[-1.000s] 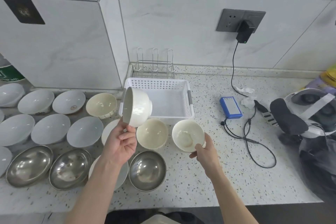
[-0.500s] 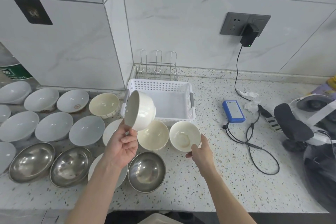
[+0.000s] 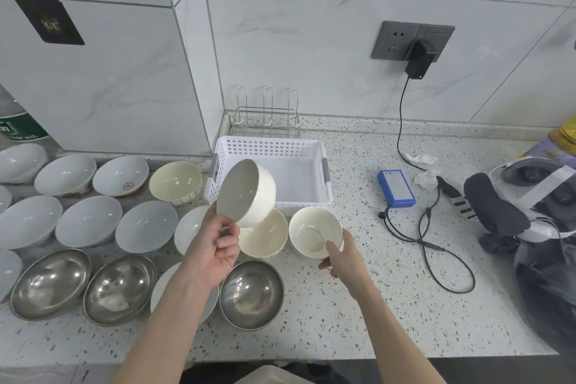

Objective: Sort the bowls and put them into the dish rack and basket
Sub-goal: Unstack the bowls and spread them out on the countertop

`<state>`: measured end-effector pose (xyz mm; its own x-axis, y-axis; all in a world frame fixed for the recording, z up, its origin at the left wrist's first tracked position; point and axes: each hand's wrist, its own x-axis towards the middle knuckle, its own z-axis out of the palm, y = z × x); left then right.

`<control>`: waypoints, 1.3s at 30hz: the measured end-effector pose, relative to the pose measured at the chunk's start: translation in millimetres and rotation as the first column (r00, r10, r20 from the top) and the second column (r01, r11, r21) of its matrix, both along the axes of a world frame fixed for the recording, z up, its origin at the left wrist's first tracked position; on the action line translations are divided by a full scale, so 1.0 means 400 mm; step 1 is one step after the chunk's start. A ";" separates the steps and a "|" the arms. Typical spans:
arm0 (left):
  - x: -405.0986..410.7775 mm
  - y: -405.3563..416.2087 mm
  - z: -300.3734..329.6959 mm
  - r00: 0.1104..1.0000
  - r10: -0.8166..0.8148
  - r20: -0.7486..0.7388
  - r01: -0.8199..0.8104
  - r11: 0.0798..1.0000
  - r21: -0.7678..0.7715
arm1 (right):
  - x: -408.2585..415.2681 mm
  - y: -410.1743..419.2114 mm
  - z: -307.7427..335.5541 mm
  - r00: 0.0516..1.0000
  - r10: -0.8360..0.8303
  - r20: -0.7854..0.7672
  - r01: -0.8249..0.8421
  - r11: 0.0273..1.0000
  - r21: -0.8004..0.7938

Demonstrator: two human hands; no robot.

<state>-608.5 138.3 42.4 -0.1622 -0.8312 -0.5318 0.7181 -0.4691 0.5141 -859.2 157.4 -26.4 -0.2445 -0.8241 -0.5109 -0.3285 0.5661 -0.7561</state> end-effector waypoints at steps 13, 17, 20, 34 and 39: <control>-0.053 0.007 0.042 0.821 -0.048 0.569 0.185 0.965 -0.186 | -0.049 0.026 0.156 0.993 -0.120 -0.018 0.111 0.957 -0.269; -0.089 0.015 0.043 0.743 -0.141 0.655 0.328 0.929 -0.173 | -0.029 0.037 0.181 0.982 0.022 0.189 0.028 0.965 -0.260; -0.120 0.029 0.035 0.706 -0.215 0.675 0.415 0.898 -0.149 | -0.019 0.045 0.176 0.966 0.062 0.252 0.005 0.966 -0.257; -0.181 0.076 -0.023 0.399 -0.535 0.745 0.759 0.649 0.060 | -0.084 0.110 0.122 0.994 0.097 0.058 -0.085 0.981 -0.176; -0.208 0.112 -0.060 0.121 -0.586 0.801 0.895 0.413 0.167 | -0.151 0.170 0.082 0.998 0.060 0.031 -0.058 0.997 -0.048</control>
